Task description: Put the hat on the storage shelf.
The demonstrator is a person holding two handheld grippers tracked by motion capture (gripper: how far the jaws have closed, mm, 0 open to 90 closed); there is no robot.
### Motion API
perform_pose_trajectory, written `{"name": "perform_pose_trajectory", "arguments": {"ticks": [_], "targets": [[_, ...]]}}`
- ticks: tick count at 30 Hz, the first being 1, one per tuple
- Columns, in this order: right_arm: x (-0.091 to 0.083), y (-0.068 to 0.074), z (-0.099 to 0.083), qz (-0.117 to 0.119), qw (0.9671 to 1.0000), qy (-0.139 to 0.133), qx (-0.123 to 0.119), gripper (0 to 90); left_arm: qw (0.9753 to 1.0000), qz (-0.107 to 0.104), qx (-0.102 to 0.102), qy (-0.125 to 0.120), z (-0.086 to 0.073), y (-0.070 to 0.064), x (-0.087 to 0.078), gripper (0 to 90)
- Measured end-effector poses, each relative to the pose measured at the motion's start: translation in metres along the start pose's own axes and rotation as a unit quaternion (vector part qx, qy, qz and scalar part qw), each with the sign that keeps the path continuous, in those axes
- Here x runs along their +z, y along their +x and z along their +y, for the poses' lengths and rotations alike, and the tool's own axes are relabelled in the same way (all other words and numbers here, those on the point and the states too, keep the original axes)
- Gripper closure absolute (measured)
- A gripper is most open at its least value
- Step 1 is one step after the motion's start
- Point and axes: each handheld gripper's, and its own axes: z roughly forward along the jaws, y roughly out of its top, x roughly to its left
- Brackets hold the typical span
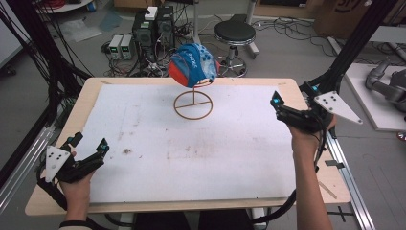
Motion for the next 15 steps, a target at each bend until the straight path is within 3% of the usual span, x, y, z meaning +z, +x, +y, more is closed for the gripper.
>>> {"name": "perform_pose_trajectory", "arguments": {"ticks": [6, 15], "targets": [[-0.035, -0.018, -0.021, -0.009, 0.9999, 0.0, 0.014, 2.2, 1.0, -0.002, 0.004, -0.001, 0.002, -0.003, -0.001, 16.0], [-0.054, -0.026, -0.044, -0.013, 0.9989, 0.007, 0.045, 1.2, 1.0, -0.003, 0.005, -0.001, 0.002, -0.006, 0.002, 15.9]]}}
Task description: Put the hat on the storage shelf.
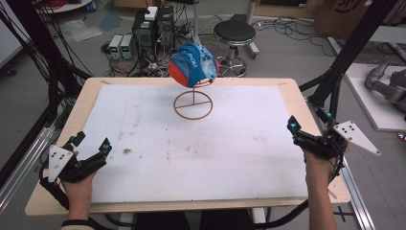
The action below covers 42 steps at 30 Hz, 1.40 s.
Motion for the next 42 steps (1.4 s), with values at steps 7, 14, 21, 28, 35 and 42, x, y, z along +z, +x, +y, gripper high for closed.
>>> {"name": "perform_pose_trajectory", "arguments": {"ticks": [7, 14, 21, 28, 35, 42], "targets": [[-0.007, -0.005, -0.019, -0.008, 0.9999, -0.012, -0.002, 1.2, 1.0, 0.002, 0.0, 0.002, -0.001, -0.001, 0.001, 16.0], [-0.008, -0.01, -0.042, -0.008, 0.9999, 0.008, 0.004, 1.2, 1.0, 0.002, 0.0, 0.0, -0.001, -0.002, 0.001, 16.0], [-0.006, -0.015, -0.058, -0.013, 0.9996, 0.023, 0.002, 1.2, 1.0, 0.006, 0.001, 0.003, -0.001, -0.001, -0.002, 16.2], [-0.006, -0.018, -0.059, -0.019, 0.9997, 0.016, 0.001, 1.2, 1.0, 0.008, 0.002, 0.004, -0.001, -0.002, -0.003, 16.2], [-0.007, -0.014, -0.054, -0.016, 0.9999, 0.003, 0.004, 1.2, 0.9999, 0.009, 0.005, 0.005, -0.001, -0.003, -0.003, 16.2], [-0.006, -0.014, -0.055, -0.014, 0.9998, 0.003, 0.011, 1.2, 0.9999, 0.012, 0.004, 0.008, -0.001, -0.005, -0.001, 16.2]]}}
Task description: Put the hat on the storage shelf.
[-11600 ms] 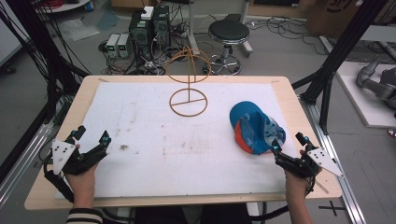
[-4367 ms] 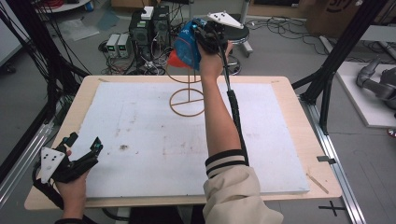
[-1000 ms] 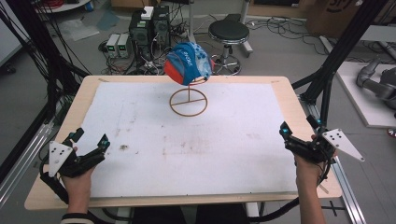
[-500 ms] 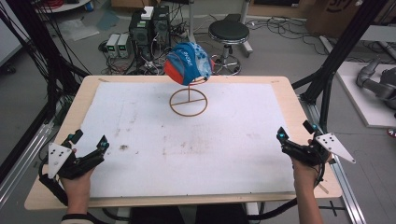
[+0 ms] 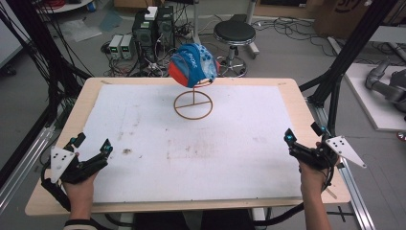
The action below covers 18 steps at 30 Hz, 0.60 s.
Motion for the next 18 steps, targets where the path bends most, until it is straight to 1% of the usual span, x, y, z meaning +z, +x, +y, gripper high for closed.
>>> {"name": "perform_pose_trajectory", "arguments": {"ticks": [1, 4, 8, 9, 10, 14, 18], "targets": [[0.001, -0.001, -0.001, 0.0, 1.0, 0.002, 0.0, 1.2, 1.0, 0.0, 0.003, 0.002, 0.0, 0.0, 0.0, 16.3], [0.001, -0.002, -0.004, -0.002, 1.0, 0.008, 0.005, 1.2, 1.0, -0.003, 0.004, 0.002, 0.001, -0.002, 0.0, 16.3], [0.0, -0.004, -0.007, -0.004, 0.9999, 0.009, 0.005, 1.2, 1.0, -0.006, 0.006, 0.002, 0.001, -0.004, 0.001, 16.3], [0.0, -0.003, -0.007, -0.007, 0.9999, 0.01, 0.006, 1.2, 1.0, -0.007, 0.006, 0.001, 0.001, -0.005, 0.001, 16.3], [0.0, -0.003, -0.007, -0.008, 0.9999, 0.011, 0.002, 1.2, 1.0, -0.007, 0.006, 0.001, 0.001, -0.005, 0.001, 16.3], [0.0, 0.0, -0.011, -0.009, 0.9998, 0.02, 0.001, 1.2, 1.0, -0.007, 0.002, -0.001, 0.002, -0.005, -0.001, 16.3], [-0.001, 0.002, -0.014, -0.008, 0.9996, 0.026, -0.001, 1.2, 1.0, -0.008, 0.003, -0.003, 0.003, -0.005, 0.0, 16.3]]}}
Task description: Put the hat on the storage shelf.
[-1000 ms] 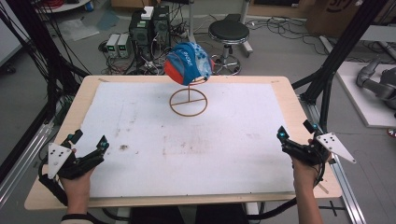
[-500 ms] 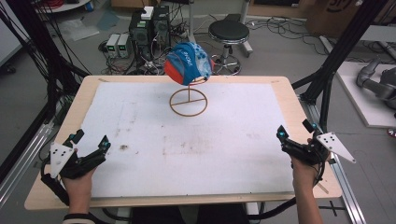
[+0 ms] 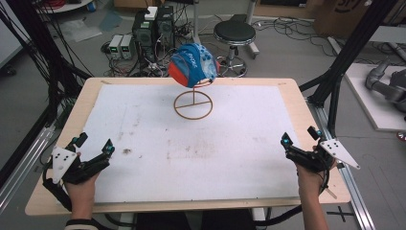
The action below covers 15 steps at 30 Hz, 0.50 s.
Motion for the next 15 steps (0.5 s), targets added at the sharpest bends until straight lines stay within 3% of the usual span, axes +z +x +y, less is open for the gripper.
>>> {"name": "perform_pose_trajectory", "arguments": {"ticks": [15], "targets": [[-0.0043, -0.0032, -0.0019, -0.003, 1.0, 0.003, 0.002, 1.2, 1.0, -0.004, 0.0, 0.002, -0.0002, -0.0022, 0.0036, 16.3]]}}
